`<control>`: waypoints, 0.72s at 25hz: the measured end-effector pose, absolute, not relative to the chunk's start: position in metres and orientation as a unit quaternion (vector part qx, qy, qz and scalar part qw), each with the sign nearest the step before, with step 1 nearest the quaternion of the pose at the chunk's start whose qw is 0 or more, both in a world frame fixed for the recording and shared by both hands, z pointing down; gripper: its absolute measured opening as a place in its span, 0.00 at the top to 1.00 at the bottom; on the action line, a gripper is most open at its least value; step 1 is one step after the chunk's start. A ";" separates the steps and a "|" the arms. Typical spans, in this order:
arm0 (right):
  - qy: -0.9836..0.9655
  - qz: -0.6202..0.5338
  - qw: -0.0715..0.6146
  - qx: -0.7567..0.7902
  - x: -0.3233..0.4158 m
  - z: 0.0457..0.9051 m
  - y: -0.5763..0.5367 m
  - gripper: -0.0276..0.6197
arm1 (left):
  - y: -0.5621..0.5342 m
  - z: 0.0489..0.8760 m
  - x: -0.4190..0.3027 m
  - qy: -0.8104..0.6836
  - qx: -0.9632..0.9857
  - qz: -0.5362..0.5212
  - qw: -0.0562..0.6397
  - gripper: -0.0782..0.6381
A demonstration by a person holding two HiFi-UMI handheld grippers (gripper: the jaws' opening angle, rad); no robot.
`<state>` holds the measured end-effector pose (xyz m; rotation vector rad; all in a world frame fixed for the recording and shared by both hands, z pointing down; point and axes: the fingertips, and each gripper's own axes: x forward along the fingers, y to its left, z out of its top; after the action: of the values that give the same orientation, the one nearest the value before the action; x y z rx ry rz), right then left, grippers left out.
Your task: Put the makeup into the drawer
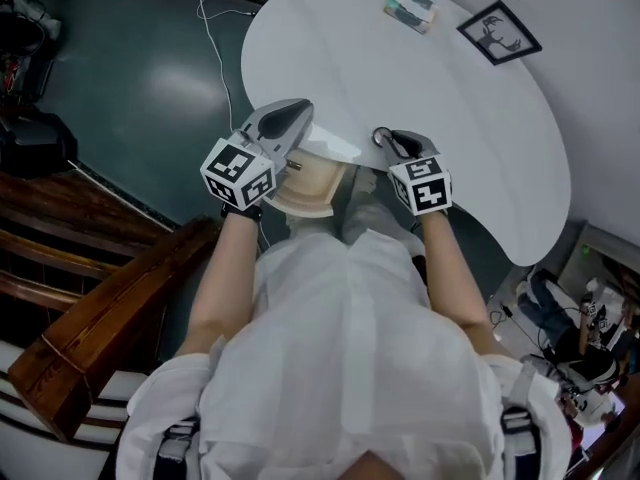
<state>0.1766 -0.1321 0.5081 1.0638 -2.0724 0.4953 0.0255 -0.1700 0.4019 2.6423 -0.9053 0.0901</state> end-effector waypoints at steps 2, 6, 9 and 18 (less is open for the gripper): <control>-0.807 0.200 0.375 0.410 0.184 0.513 -0.132 0.83 | -0.174 0.405 0.037 -0.313 0.933 0.034 0.176 0.85; -0.809 0.209 0.382 0.395 0.191 0.524 -0.132 0.73 | -0.179 0.413 0.055 -0.305 0.934 0.038 0.183 0.85; -0.811 0.210 0.393 0.380 0.192 0.533 -0.133 0.69 | -0.181 0.419 0.065 -0.303 0.933 0.042 0.190 0.85; -0.810 0.197 0.443 0.330 0.187 0.560 -0.130 0.66 | -0.179 0.434 0.081 -0.303 0.929 0.051 0.204 0.85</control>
<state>0.1869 -0.1301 0.5600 0.8183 -2.0098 0.4886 0.0811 -0.1790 0.4337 2.5921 -0.8443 0.1411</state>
